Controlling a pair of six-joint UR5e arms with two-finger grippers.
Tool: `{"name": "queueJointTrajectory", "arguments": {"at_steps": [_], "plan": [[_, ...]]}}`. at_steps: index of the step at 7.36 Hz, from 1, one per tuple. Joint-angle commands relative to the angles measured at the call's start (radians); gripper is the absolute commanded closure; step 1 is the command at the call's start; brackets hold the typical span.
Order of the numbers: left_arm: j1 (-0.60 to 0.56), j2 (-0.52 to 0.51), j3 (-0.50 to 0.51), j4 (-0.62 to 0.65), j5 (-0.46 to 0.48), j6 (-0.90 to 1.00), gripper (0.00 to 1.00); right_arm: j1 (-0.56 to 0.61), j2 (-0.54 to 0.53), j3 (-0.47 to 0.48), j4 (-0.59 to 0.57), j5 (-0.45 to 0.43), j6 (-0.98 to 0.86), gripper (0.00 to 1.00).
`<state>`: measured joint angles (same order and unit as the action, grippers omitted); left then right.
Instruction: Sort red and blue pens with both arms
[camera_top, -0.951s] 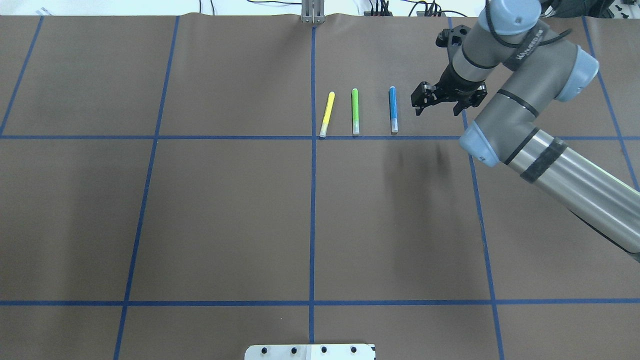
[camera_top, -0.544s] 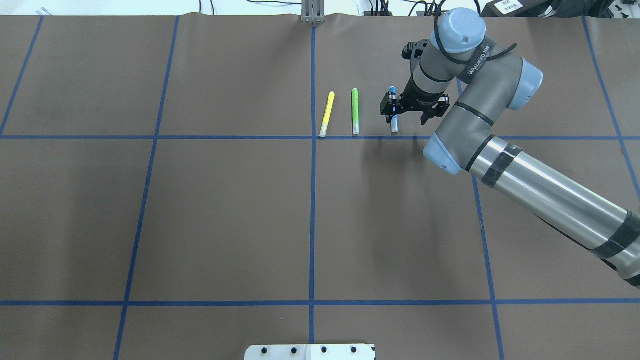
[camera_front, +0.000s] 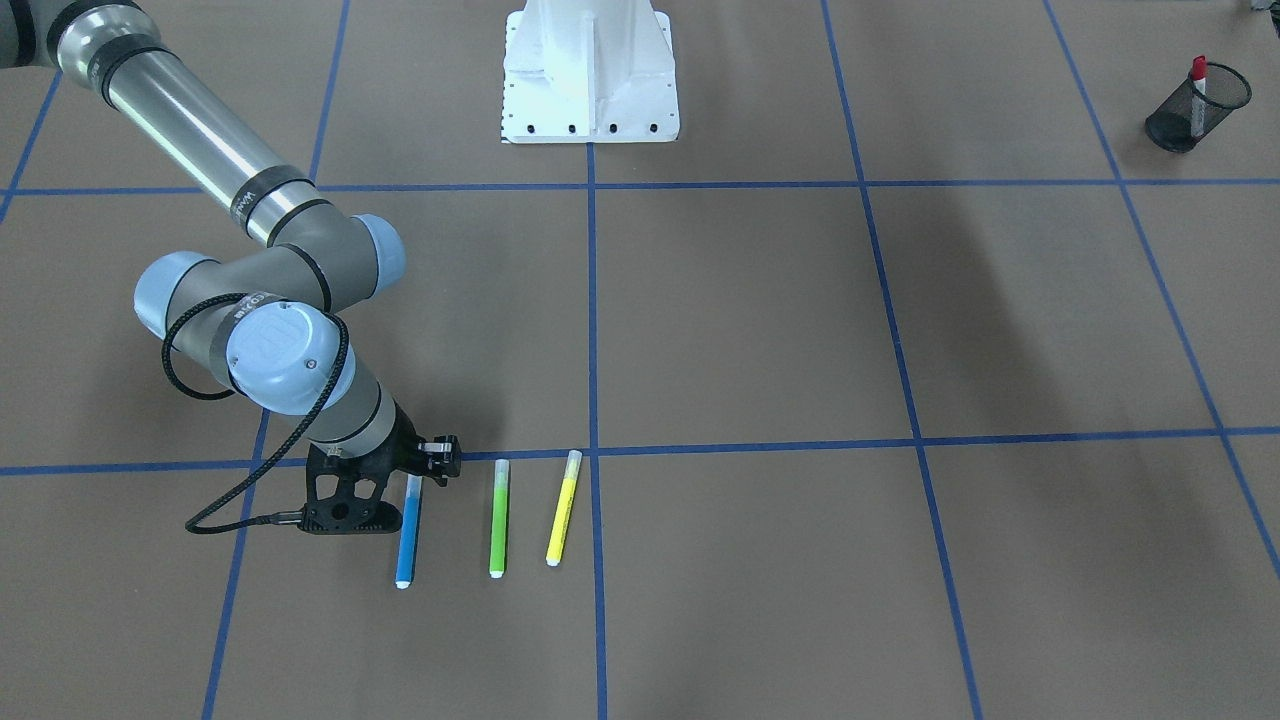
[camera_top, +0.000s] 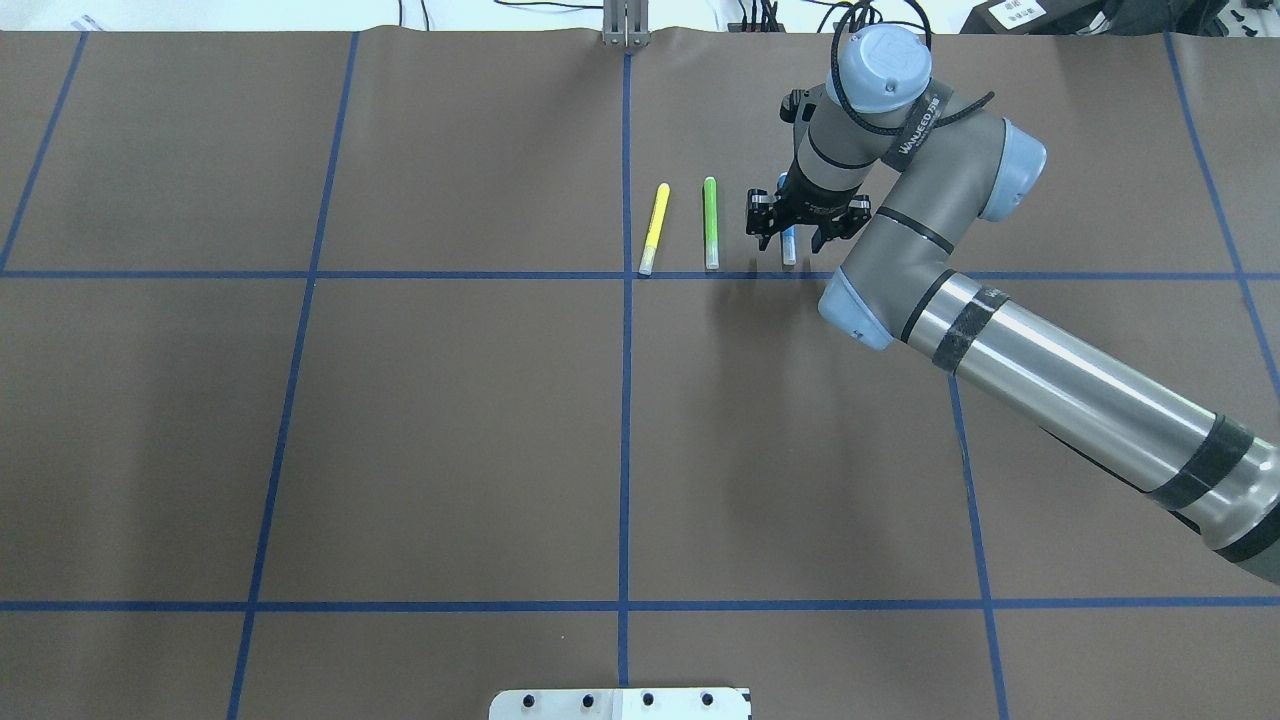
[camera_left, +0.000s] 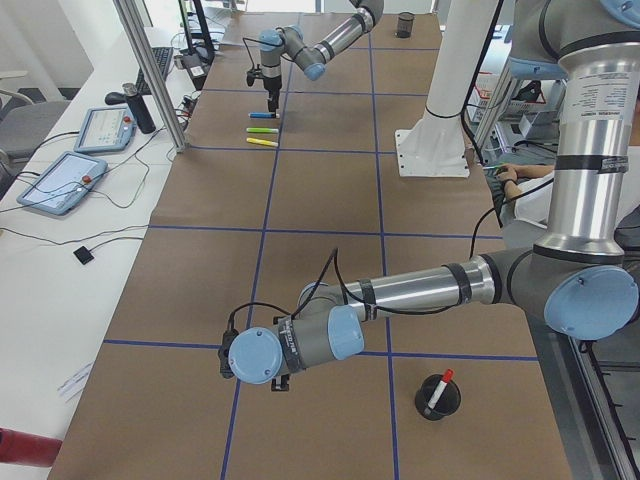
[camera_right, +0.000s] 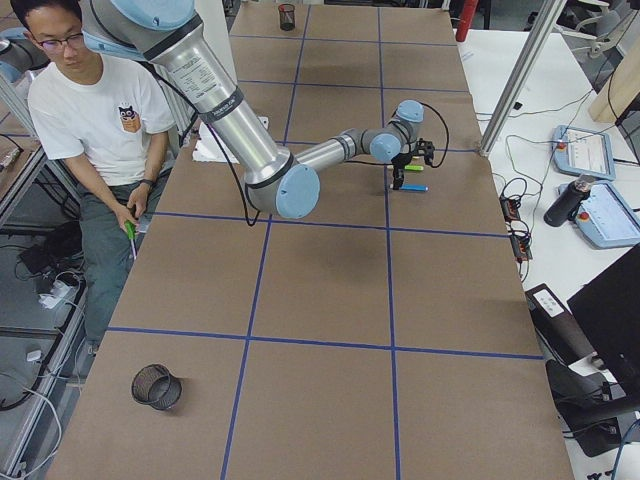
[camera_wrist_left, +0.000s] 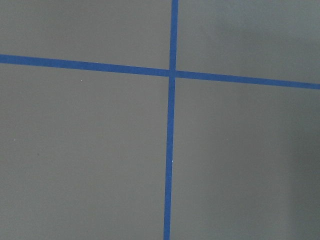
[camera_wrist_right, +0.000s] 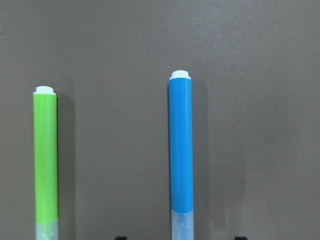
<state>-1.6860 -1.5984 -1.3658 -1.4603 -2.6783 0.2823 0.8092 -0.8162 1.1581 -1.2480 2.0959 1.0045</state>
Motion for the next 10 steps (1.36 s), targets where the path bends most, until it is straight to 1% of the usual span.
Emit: {"name": "queueJointTrajectory", "arguments": {"at_steps": [1, 2, 4, 5, 6, 8, 10], "plan": [[0.003, 0.000, 0.001, 0.000, 0.000, 0.000, 0.00, -0.005, 0.005, -0.014, 0.005, -0.005, 0.000, 0.46], [0.003, 0.000, 0.002, 0.000, 0.000, 0.000, 0.00, -0.008, 0.005, -0.015, 0.007, -0.005, 0.000, 0.53], [0.003, 0.000, 0.005, 0.000, 0.000, 0.000, 0.00, -0.013, 0.006, -0.027, 0.013, -0.007, 0.000, 0.56], [0.003, 0.000, 0.007, 0.000, 0.000, 0.002, 0.00, -0.015, 0.006, -0.031, 0.015, -0.007, 0.000, 0.68], [0.005, 0.000, 0.008, 0.000, 0.001, 0.002, 0.00, -0.015, 0.005, -0.031, 0.013, -0.013, 0.000, 1.00], [0.015, -0.011, 0.002, -0.002, 0.001, 0.000, 0.00, -0.015, 0.000, -0.029, 0.013, -0.017, 0.000, 1.00], [0.054, -0.050, 0.001, -0.040, 0.012, -0.033, 0.00, 0.004, -0.012, -0.011, 0.013, -0.017, 0.003, 1.00]]}}
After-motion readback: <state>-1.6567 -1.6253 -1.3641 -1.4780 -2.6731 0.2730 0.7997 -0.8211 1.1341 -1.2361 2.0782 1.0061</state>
